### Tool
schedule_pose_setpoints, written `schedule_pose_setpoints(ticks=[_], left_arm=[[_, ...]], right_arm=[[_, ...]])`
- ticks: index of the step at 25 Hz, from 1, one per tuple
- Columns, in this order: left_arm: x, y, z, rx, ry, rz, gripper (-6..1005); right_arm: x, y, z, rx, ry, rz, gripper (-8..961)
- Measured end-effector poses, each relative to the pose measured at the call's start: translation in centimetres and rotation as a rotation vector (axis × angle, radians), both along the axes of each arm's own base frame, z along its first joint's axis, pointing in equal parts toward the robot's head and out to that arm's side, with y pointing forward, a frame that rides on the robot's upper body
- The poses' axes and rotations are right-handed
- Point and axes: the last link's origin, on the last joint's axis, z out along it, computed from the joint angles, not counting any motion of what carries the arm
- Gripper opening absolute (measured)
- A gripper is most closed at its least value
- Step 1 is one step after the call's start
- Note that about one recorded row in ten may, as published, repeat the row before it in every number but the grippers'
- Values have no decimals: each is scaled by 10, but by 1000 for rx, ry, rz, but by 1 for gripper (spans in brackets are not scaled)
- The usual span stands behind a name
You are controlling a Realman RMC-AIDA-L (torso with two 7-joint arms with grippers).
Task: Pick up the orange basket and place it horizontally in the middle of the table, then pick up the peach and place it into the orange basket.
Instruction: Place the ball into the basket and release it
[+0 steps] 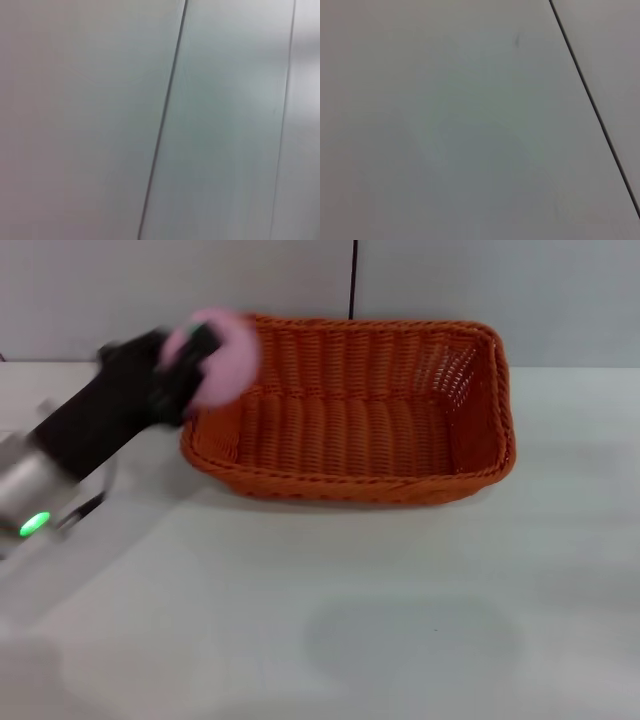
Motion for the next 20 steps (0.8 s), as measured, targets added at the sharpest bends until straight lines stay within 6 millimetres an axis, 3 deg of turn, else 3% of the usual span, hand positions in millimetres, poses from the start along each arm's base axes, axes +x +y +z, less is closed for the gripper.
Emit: schedule_pose_setpoints(ticks=[2, 5, 14, 20], left_arm=[[27, 30, -20, -33, 7, 7, 126], [38, 42, -32, -53, 20, 29, 134], [44, 46, -40, -41, 12, 57, 159], [42, 44, -31, 1, -37, 60, 417]], right_arm=[[1, -2, -3, -7, 6, -4, 412], [2, -3, -5, -12, 14, -8, 412], [5, -8, -10, -22, 28, -24, 412], [5, -8, -10, -22, 28, -26, 412]])
